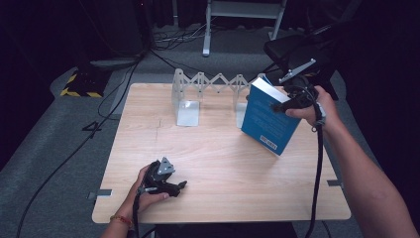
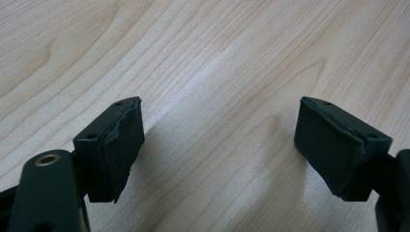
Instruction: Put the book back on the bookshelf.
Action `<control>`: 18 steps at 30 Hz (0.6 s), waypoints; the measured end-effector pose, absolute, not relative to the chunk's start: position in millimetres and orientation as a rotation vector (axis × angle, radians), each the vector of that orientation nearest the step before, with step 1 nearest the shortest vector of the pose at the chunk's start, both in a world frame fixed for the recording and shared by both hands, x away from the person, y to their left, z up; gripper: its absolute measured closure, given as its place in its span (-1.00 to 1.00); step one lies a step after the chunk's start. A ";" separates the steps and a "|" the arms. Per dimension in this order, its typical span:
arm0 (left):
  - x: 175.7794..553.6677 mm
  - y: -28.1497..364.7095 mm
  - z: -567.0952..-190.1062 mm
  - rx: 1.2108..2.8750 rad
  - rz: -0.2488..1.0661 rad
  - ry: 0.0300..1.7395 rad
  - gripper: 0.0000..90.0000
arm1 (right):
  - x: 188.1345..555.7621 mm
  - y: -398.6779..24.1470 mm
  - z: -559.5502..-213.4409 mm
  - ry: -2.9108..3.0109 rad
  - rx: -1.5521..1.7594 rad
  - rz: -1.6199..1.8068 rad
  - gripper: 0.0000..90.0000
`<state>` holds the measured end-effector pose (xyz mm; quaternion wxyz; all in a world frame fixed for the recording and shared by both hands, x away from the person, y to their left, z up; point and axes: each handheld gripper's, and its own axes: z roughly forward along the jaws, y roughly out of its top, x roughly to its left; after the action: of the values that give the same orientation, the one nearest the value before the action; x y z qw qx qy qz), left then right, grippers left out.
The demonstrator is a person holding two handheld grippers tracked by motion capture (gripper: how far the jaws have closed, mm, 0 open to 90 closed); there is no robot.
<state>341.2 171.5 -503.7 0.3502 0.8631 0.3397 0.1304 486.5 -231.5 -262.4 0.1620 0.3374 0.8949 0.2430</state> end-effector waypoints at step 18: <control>338.7 170.6 -503.8 2.254 0.312 0.820 -0.59 | 540.9 -205.8 -260.6 2.496 1.091 0.677 0.36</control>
<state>338.7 170.6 -503.8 0.3537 0.8716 0.3171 0.1208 540.9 -205.8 -260.6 0.1668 0.3832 0.8768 0.2378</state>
